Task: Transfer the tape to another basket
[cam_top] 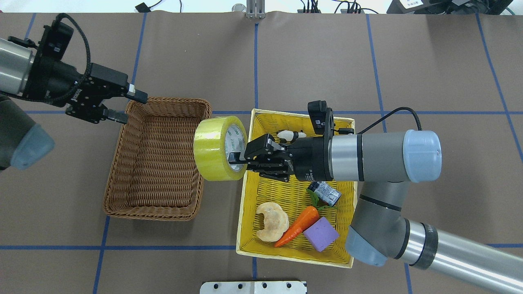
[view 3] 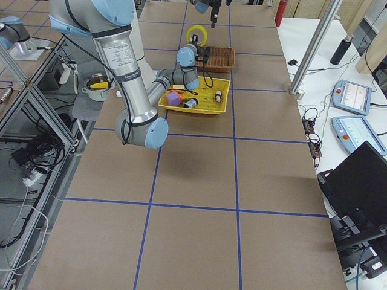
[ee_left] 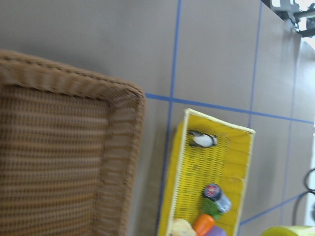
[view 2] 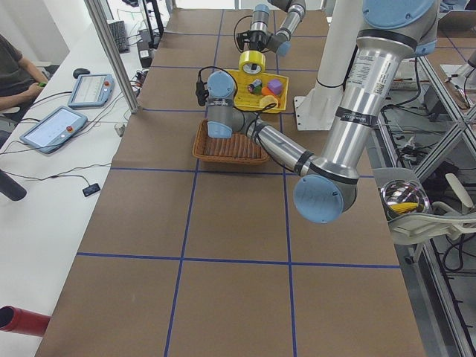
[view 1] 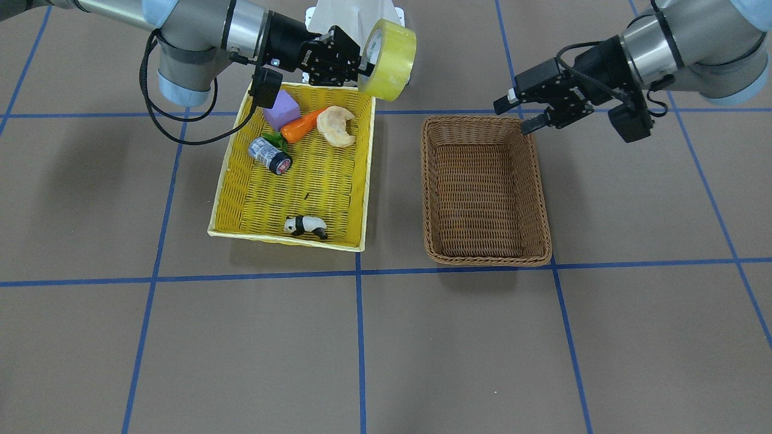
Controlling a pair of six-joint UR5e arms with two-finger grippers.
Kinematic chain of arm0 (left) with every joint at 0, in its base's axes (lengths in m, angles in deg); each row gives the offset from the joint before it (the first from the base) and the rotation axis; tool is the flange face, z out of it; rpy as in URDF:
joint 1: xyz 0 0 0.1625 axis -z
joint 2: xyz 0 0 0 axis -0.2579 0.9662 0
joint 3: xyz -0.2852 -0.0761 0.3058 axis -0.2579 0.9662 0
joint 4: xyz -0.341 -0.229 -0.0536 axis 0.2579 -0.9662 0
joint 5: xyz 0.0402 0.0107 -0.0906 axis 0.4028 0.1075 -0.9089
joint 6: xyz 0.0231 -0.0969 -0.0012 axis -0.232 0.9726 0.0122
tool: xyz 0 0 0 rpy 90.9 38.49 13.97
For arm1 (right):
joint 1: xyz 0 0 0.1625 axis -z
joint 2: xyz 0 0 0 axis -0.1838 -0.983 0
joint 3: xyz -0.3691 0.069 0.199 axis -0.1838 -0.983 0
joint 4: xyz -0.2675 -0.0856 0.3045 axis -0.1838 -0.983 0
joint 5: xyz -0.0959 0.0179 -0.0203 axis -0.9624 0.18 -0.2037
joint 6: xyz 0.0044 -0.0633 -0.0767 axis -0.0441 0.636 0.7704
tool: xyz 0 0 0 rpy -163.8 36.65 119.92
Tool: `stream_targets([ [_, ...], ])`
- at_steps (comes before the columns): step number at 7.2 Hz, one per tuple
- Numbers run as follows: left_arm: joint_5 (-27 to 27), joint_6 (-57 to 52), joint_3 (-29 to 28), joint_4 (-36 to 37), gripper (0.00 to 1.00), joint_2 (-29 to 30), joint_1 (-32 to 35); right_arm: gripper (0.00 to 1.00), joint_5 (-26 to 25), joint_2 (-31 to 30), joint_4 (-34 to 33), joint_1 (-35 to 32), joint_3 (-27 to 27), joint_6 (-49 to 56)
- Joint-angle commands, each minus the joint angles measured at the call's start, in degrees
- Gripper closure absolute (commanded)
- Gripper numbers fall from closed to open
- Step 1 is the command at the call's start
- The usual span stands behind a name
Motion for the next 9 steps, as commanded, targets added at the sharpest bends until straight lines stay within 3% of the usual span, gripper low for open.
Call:
stream_targets([
  [1,6.77,21.5,-1.98,-15.7,0.03,4.28,-5.05,1.0,-8.56,0.11,12.66,3.41,-4.68,-5.93],
  [2,10.2,30.22,-2.07,-23.87,0.03,4.37,-6.2,1.0,-9.2,0.37,18.55,3.5,-8.98,-7.0],
  [4,20.11,37.05,-3.55,-35.41,0.03,4.37,-12.16,1.0,-9.21,3.17,20.63,3.76,-12.61,-8.5],
  [5,22.34,37.07,-5.13,-39.12,0.03,4.37,-14.19,1.0,-8.95,3.45,20.72,4.2,-12.63,-9.89],
  [9,25.26,37.42,-6.9,-43.37,0.03,4.37,-15.96,1.0,-9.03,4.95,20.72,4.46,-12.89,-13.95],
])
